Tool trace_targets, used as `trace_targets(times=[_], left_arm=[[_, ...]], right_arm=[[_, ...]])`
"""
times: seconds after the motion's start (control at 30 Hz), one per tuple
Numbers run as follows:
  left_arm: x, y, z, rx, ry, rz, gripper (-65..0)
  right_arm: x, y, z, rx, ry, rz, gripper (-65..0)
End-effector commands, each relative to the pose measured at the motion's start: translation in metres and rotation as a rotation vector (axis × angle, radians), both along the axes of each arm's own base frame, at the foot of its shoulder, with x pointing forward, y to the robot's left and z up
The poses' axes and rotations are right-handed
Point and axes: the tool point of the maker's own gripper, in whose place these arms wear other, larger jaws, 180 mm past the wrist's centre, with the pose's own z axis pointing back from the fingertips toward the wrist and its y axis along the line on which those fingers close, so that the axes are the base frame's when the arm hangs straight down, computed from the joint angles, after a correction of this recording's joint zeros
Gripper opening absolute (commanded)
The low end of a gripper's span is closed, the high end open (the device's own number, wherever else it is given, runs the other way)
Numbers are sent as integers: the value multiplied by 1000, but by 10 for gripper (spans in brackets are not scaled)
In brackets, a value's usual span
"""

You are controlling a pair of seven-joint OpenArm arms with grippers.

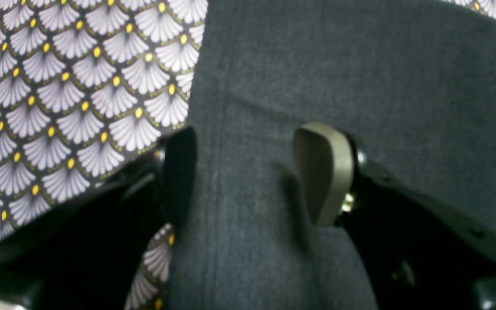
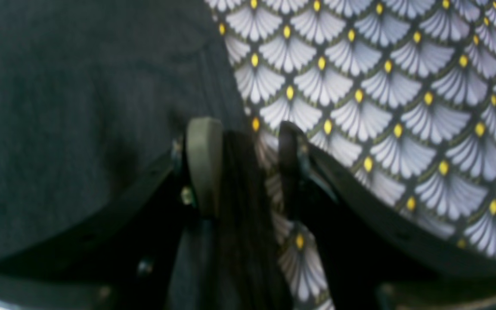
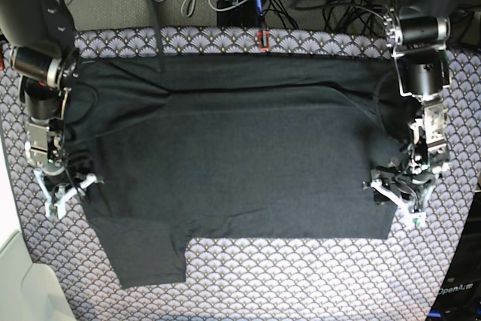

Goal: Fold the T-shirt properly
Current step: 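Release the edge and move both grippers along the shirt's sides toward the hem, then grasp the shirt's side edges with both grippers near the hem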

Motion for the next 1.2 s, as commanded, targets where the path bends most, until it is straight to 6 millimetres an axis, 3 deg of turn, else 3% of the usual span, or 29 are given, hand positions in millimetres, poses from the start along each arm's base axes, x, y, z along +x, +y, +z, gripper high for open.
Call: trace_targets(times=[0.0,0.3,0.37,0.47,0.6,0.8,0.9,0.97,1.1,1.17], left_arm=[[14,7,24,11,-69,5,-266],[12,7,20,8,-60,5,-266],[12,7,20,8,-60,5,-266],[12,7,19,8,-58,6,-266],[13,7,22,7,-63,7,-266],[22,7,33,7,-88,7,-266],[23,8,27,-4,-70,14,-266],[31,9,31,-13,-87,20,-266],[30,10,14,-30,-93,38,-266],[37,11,17,-34,-123,41,-265]], right_arm=[[13,-10,20,-16,-48,-15,-415],[2,-1,1,-43,44,35,-438],[-4,-1,-4,-44,57,36,-498],[-9,-1,-9,-47,62,37,-648],[-9,-5,-7,-50,56,31,-650],[-1,-9,27,-132,-54,60,-650],[-3,12,36,-141,-104,122,-650],[-7,18,36,-146,-109,143,-650],[-9,18,33,-145,-105,144,-650],[-9,18,33,-144,-103,144,-650]])
